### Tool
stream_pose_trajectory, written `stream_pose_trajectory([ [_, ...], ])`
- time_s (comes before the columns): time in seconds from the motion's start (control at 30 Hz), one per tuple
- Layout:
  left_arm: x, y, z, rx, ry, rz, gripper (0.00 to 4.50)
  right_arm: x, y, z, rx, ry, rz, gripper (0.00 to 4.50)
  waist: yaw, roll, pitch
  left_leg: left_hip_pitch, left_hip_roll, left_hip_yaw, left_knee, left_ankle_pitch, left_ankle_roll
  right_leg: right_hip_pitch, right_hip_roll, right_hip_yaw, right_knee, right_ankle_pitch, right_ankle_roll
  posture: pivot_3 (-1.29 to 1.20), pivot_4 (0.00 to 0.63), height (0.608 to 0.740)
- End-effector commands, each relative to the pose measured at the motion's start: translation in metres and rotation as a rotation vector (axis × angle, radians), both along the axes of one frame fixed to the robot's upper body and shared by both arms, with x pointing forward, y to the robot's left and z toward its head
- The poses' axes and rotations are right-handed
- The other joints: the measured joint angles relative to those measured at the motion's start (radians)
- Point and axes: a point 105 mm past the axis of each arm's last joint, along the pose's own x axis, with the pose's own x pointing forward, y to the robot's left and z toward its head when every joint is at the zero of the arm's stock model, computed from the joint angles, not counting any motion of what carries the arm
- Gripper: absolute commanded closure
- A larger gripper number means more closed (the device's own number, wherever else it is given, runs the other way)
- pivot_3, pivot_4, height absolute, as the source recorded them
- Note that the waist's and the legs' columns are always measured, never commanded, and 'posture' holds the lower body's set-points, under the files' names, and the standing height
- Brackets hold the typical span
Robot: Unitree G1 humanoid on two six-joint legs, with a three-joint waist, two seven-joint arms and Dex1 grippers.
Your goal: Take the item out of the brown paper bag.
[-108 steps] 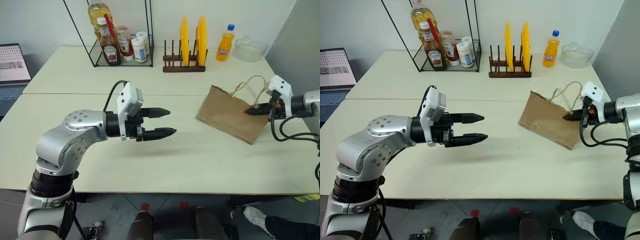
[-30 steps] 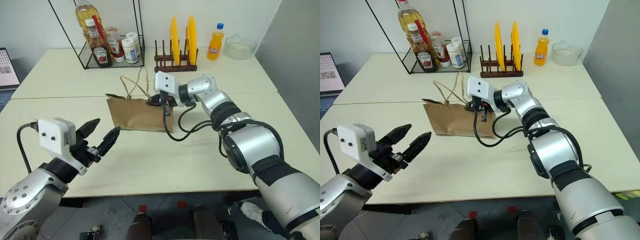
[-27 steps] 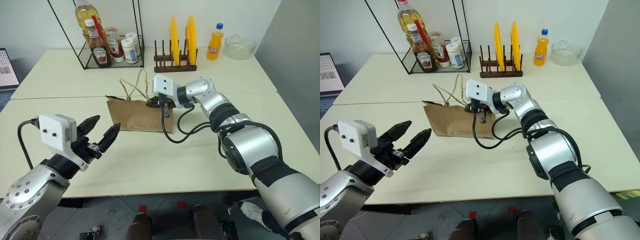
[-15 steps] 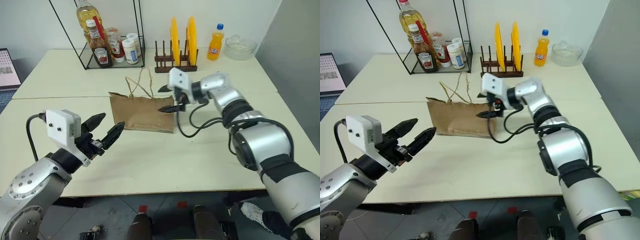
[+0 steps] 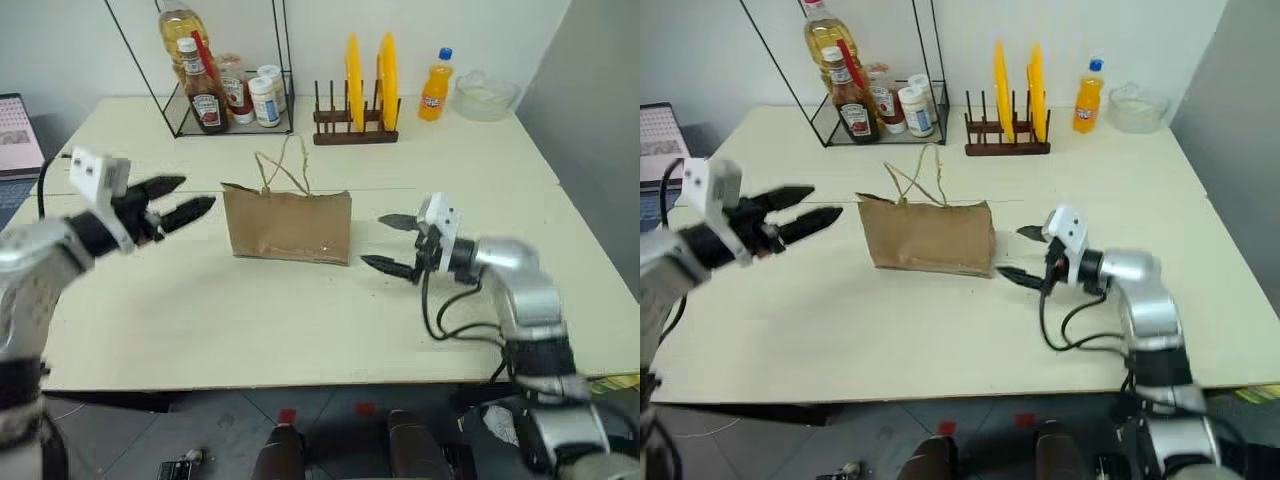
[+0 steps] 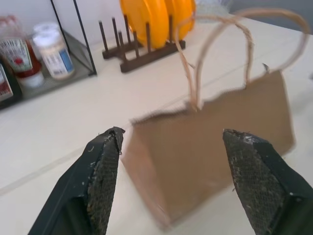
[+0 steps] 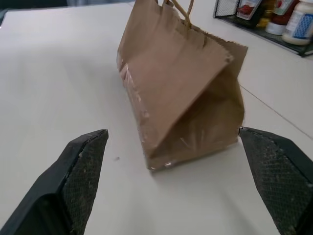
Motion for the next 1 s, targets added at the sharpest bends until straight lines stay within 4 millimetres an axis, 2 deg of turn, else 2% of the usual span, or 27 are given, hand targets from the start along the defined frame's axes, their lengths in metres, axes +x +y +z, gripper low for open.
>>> stream_pose_trajectory([
  [0.03,0.034,0.006,0.012,0.117,-0.06,-0.015,1.06,-0.015,0.006,0.017,0.043,-0.073,-0.097,0.02,0.005,-0.002,-0.001,0.001,0.0,-0.001,0.0,0.0,0.0,0.0,0.0,-0.001,0.0,0.0,0.0,0.0,0.15,0.74],
  [0.13,0.062,-0.009,0.022,0.217,-0.089,-0.045,1.06,-0.021,0.006,0.011,0.054,-0.049,-0.152,0.02,0.006,-0.004,-0.002,0.001,0.0,-0.001,0.0,0.001,0.0,0.001,0.0,-0.002,-0.001,0.0,0.0,0.0,0.15,0.74],
  [0.27,0.081,-0.021,0.015,0.346,-0.071,-0.052,1.06,-0.024,0.002,0.006,0.048,-0.03,-0.192,0.02,0.003,-0.004,-0.002,-0.002,0.0,-0.001,0.0,0.001,-0.001,0.0,0.0,-0.002,-0.005,0.0,0.0,0.0,0.15,0.74],
  [0.4,0.084,-0.028,-0.001,0.467,-0.012,-0.1,1.06,-0.026,0.001,0.005,0.056,-0.02,-0.204,0.02,-0.008,-0.004,-0.002,-0.002,0.0,-0.001,-0.001,0.001,-0.001,-0.001,0.0,-0.002,-0.005,0.0,0.0,0.0,0.15,0.74],
  [0.5,0.081,-0.025,-0.012,0.572,0.029,-0.129,1.06,-0.027,0.002,0.005,0.062,-0.017,-0.207,0.02,-0.009,-0.004,-0.002,-0.002,0.001,-0.001,-0.001,0.001,0.0,-0.001,0.0,-0.002,-0.003,0.0,0.001,0.0,0.15,0.74],
  [0.77,0.054,-0.028,-0.014,0.575,0.154,-0.363,1.06,-0.023,-0.004,0.004,0.07,-0.009,-0.22,0.02,-0.006,-0.005,-0.002,-0.002,0.001,-0.001,-0.001,0.0,0.001,-0.001,0.0,-0.002,-0.002,-0.001,0.001,0.0,0.15,0.74],
  [0.87,0.034,-0.029,-0.018,0.594,0.205,-0.481,1.06,-0.015,-0.016,0.001,0.055,-0.004,-0.246,0.02,-0.008,-0.005,-0.001,-0.002,0.001,-0.001,-0.001,0.0,0.001,-0.001,0.0,-0.002,-0.002,-0.001,0.001,0.0,0.15,0.74],
  [1.0,0.006,-0.033,-0.02,0.613,0.229,-0.556,1.06,-0.003,-0.032,0.002,0.03,-0.014,-0.271,0.02,-0.011,-0.004,-0.001,-0.002,0.003,0.0,-0.001,0.0,0.001,-0.001,0.001,-0.001,-0.001,-0.001,0.001,0.0,0.15,0.74],
])
